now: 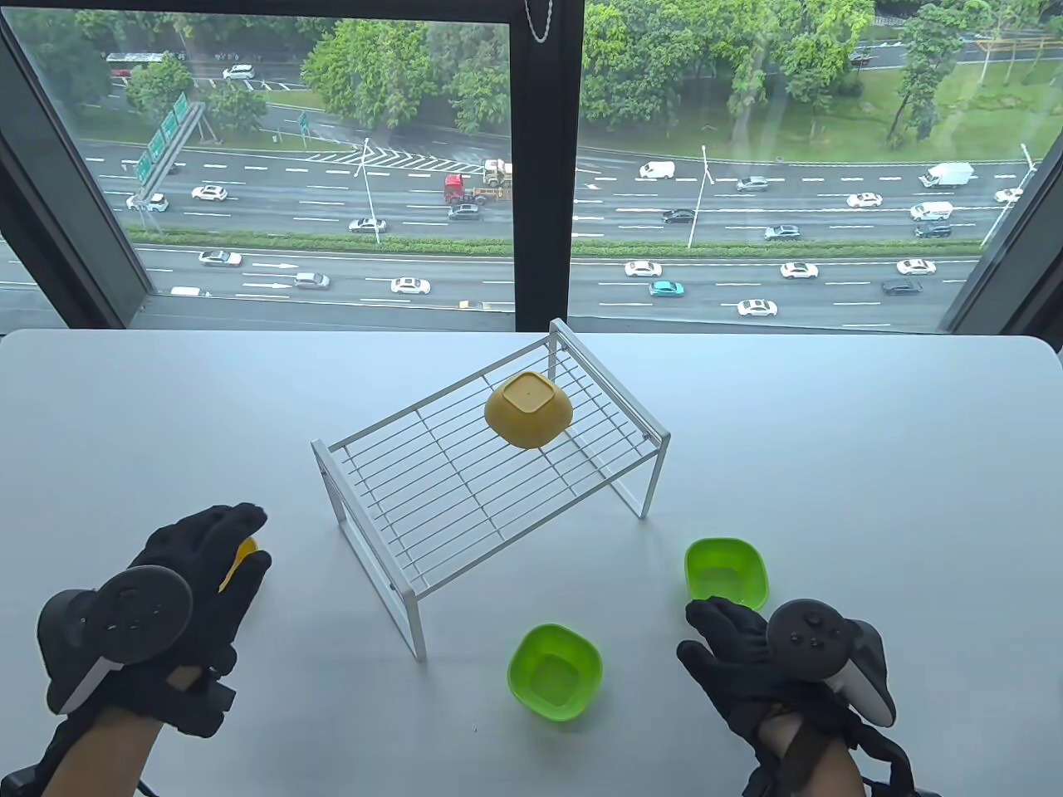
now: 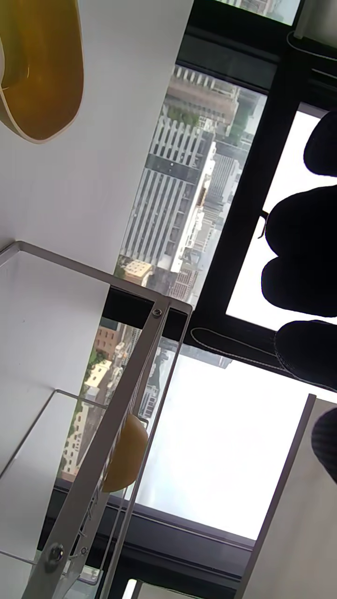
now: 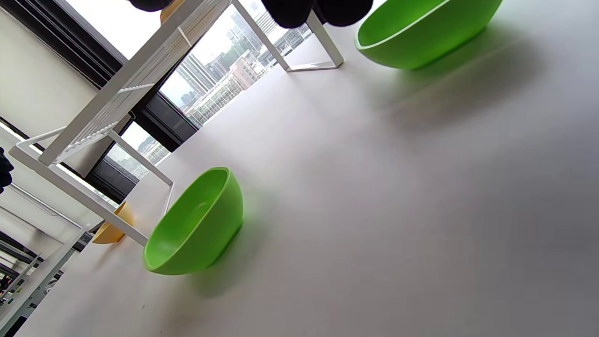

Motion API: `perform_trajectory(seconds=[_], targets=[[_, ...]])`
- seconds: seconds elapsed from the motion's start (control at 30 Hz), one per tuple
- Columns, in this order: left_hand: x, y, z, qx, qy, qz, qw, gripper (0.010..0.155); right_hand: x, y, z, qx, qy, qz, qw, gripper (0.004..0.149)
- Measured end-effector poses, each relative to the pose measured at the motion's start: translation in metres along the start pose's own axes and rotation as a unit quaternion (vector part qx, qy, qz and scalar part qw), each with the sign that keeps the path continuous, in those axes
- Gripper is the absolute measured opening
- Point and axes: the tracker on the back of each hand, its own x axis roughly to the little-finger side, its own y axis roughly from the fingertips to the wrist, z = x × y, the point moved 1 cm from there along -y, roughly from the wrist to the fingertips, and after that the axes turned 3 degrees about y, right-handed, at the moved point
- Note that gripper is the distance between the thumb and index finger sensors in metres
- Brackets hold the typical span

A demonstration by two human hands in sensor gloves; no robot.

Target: Flip small dish upside down onto kitchen shelf

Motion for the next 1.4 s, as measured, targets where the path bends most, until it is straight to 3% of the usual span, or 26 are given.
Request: perform_trajectory(seconds=[0.17,0.5,0.6,0.67,0.9,1.0,1.23,1.4], targets=[[0.033,0.002,-0.025,0.045,-0.018,0.054,0.997,0.06,0.001,0.001,0.001,0.02,0.011,-0.003,1.0,0.077],[0.057,-0.018,-0.057,0.105,-0.132,0.101,0.98,0.058,0.0,0.001,0.001,0.036,0.027,-0.011,0.999,0.076],[0.072,-0.022,-0.062,0.13,-0.094,0.129,0.979,0.062,-0.001,0.004,-0.001,0.041,0.023,-0.017,0.999,0.076],[0.08,-0.02,-0.063,0.12,-0.072,0.144,0.98,0.063,-0.001,0.005,0.0,0.037,0.017,-0.019,0.999,0.075],[0.084,-0.016,-0.09,0.166,-0.158,0.158,0.961,0.067,0.0,0.002,0.002,0.031,0.02,-0.012,0.999,0.075],[0.088,-0.016,-0.095,0.161,-0.191,0.166,0.954,0.068,0.001,0.002,0.002,0.032,0.015,-0.012,0.999,0.075],[0.096,-0.016,-0.108,0.215,-0.226,0.196,0.93,0.066,0.002,0.001,0.0,0.034,0.011,-0.013,0.999,0.076],[0.1,-0.017,-0.113,0.224,-0.239,0.21,0.921,0.066,0.003,0.001,0.0,0.03,0.002,-0.011,0.999,0.076]])
